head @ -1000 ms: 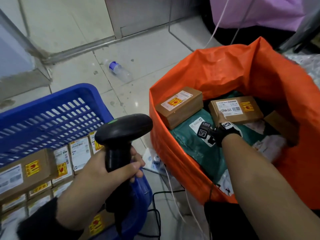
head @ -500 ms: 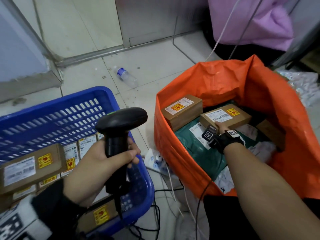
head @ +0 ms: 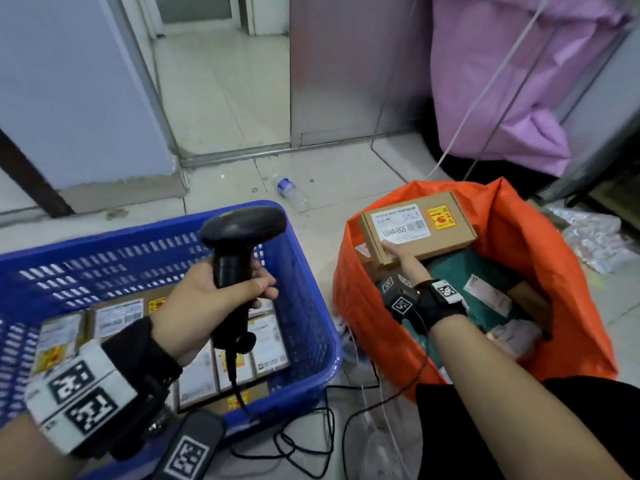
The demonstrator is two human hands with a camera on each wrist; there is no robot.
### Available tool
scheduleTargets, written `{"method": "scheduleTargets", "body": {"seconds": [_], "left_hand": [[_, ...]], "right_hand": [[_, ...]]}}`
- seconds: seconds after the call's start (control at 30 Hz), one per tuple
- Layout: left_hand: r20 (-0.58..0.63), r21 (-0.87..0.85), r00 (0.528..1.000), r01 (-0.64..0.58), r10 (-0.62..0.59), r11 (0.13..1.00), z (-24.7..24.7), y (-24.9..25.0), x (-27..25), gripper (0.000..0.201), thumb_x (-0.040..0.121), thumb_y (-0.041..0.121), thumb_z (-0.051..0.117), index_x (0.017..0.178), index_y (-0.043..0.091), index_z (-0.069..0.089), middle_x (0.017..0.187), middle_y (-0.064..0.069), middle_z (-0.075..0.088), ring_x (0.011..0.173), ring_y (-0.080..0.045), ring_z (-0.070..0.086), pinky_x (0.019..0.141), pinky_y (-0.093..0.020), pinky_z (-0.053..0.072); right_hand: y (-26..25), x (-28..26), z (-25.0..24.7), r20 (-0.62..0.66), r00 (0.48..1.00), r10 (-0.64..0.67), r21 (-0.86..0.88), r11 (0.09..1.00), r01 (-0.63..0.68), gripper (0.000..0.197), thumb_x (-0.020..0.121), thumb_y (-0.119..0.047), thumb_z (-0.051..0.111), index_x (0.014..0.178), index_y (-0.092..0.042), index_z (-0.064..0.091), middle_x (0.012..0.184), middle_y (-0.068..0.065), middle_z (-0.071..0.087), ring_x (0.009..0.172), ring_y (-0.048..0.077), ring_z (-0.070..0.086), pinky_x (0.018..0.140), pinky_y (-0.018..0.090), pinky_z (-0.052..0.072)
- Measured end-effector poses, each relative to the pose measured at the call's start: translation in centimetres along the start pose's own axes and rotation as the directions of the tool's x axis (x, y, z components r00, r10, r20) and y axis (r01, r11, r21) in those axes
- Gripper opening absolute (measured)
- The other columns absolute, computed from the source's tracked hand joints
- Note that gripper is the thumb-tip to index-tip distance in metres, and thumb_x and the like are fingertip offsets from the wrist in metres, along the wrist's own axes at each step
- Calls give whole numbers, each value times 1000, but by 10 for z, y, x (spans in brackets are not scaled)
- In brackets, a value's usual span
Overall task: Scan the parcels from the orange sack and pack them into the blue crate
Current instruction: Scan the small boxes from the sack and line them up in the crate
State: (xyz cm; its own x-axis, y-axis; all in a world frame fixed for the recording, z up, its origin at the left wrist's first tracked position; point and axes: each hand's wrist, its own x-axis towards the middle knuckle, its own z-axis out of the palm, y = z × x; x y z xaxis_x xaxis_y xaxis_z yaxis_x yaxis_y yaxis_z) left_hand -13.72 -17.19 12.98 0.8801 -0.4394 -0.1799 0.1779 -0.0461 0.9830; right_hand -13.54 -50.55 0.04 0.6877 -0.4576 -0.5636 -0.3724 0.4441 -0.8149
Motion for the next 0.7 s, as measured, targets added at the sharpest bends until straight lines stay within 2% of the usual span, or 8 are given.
{"method": "scheduleTargets", "body": {"seconds": [0.07, 0.1, 0.17, 0.33, 0.47, 0.53, 0.6, 0.7], "left_hand": [[-38, -13, 999, -24, 24, 1000, -13, 4, -11, 15, 86, -7, 59, 100, -6, 55, 83, -12, 69, 77, -16, 71, 64, -19, 55], [-63, -33, 998, -28, 26, 999, -20, 5, -17, 14, 86, -7, 59, 99, -4, 55, 82, -9, 71, 81, -17, 72, 66, -20, 56], [-109, -48, 994, -36, 31, 998, -35, 7, -28, 11, 86, -7, 60, 93, 1, 57, 84, -9, 72, 89, -22, 73, 72, -23, 58], [-264, -79, 964, -52, 30, 995, -81, -2, -51, 11, 87, -4, 61, 92, 6, 59, 98, -16, 71, 100, -26, 70, 88, -38, 55], [-377, -42, 926, -50, 31, 998, -121, -19, -63, 11, 88, 0, 62, 99, 1, 63, 104, -9, 72, 96, -18, 67, 82, -36, 54], [-441, -7, 897, -41, 33, 999, -141, -31, -65, 19, 88, 4, 65, 106, 0, 65, 102, -2, 73, 95, -15, 66, 88, -41, 52], [-493, 26, 869, -31, 40, 999, -157, -43, -66, 23, 86, 8, 69, 108, 8, 68, 108, 0, 72, 102, -16, 66, 98, -44, 49], [-534, 27, 845, -23, 34, 999, -172, -58, -63, 32, 83, 7, 71, 114, 14, 67, 116, 2, 70, 110, -16, 64, 100, -44, 48]], "right_hand": [[-4, -28, 41, 85, 995, -43, 8, 999, 43, 39, 88, -32, 68, 117, -7, 64, 90, 11, 71, 70, 24, 72, 47, 22, 51], [-2, -40, 63, 139, 989, -42, 2, 999, 42, 39, 87, -34, 70, 113, -6, 66, 81, 8, 71, 56, 19, 68, 44, 20, 49], [7, -58, 104, 228, 974, -23, -11, 1000, 26, 37, 84, -38, 73, 108, -11, 68, 75, 4, 70, 49, 13, 62, 42, 19, 47], [43, -99, 209, 434, 901, 2, -196, 976, 93, 38, 83, -44, 71, 107, -16, 63, 82, -1, 67, 61, 8, 58, 52, 19, 49], [89, -119, 270, 569, 812, 132, -220, 976, -4, 72, 57, -54, 88, 115, -15, 66, 98, 3, 69, 78, 12, 61, 63, 22, 49], [108, -126, 289, 606, 770, 199, -236, 970, -64, 63, 64, -48, 86, 114, -16, 66, 100, 5, 69, 80, 13, 62, 66, 24, 51], [122, -138, 302, 612, 752, 244, -218, 966, -137, 46, 74, -35, 82, 111, -16, 64, 93, 4, 66, 77, 13, 60, 62, 23, 51], [141, -150, 311, 632, 708, 314, -155, 947, -282, 24, 80, -23, 77, 99, -13, 66, 86, 4, 67, 76, 13, 61, 63, 20, 52]]}}
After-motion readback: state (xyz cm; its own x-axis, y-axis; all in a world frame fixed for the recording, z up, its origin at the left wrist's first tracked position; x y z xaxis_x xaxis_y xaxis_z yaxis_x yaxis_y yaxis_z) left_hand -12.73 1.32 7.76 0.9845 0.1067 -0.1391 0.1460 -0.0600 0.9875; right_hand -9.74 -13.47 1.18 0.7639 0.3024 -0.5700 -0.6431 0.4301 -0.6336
